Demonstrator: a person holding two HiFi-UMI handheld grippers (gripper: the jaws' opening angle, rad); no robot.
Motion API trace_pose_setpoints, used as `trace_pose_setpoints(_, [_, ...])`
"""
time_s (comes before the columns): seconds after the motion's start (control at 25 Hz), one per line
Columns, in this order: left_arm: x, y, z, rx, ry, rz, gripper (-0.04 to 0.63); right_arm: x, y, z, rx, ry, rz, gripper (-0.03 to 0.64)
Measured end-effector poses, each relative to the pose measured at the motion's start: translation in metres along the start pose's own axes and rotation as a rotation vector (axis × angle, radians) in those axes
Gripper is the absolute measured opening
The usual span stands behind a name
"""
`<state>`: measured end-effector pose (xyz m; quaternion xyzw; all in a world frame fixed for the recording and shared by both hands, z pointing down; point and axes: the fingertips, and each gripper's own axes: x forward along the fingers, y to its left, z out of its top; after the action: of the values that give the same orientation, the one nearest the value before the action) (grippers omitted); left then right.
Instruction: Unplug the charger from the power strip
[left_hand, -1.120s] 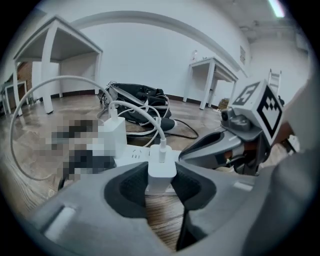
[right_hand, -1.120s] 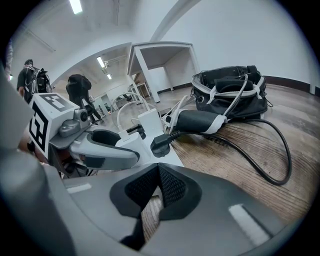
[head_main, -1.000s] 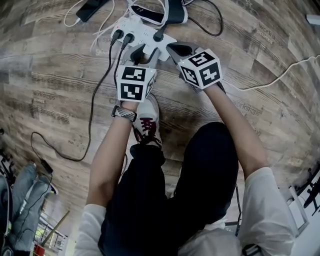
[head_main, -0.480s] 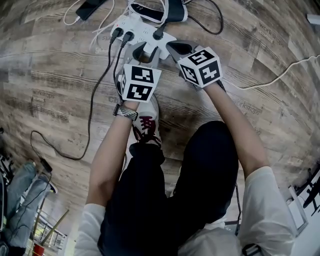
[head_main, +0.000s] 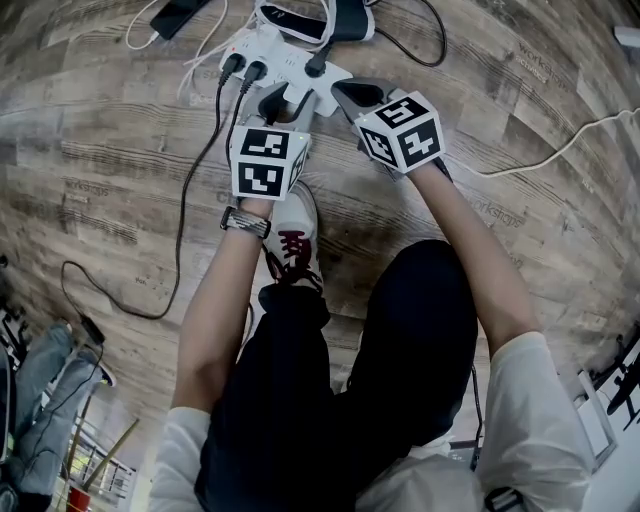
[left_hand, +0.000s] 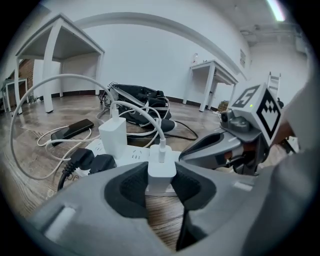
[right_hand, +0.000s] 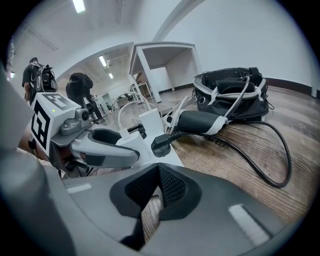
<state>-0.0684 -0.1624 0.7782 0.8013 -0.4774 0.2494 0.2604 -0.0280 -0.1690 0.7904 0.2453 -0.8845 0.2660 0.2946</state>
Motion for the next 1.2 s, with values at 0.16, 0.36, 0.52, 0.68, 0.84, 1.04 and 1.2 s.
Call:
trace_pose_setpoints(0.16, [-0.0001, -0.0012, 0.0008, 0.135, 0.020, 0.036, 0.138, 0.0007, 0.0002, 0.0002, 0.002, 0.000, -0.001, 0.002])
trace_pose_setpoints(0.36, [0.0006, -0.0034, 0.0020, 0.188, 0.026, 0.047, 0.138, 0.0005, 0.0001, 0.0002, -0.004, 0.004, -0.002, 0.002])
trace_pose_setpoints(0.52, [0.0003, -0.0031, 0.0018, 0.166, 0.023, 0.040, 0.138, 0.0010, 0.0006, 0.0001, -0.010, 0.007, -0.001, 0.002])
trace_pose_setpoints(0.68, [0.0001, -0.0012, -0.0011, 0.122, 0.027, 0.038, 0.138, 0.0008, 0.0001, 0.0002, -0.010, 0.007, -0.003, 0.002])
trace_pose_setpoints(0.84, [-0.0008, 0.0013, -0.0007, 0.015, 0.012, 0.000, 0.141, 0.0010, 0.0008, 0.0011, -0.010, 0.007, -0.004, 0.002])
trace_pose_setpoints(1.04, [-0.0002, 0.0010, -0.0010, -0.020, 0.021, -0.022, 0.141, 0.0014, 0.0002, 0.0005, -0.008, 0.011, -0.006, 0.002])
trace_pose_setpoints(1.2, [-0.0005, 0.0006, -0.0007, 0.060, 0.044, 0.004, 0.138, 0.0008, 0.0001, 0.0009, -0.003, 0.009, -0.008, 0.002])
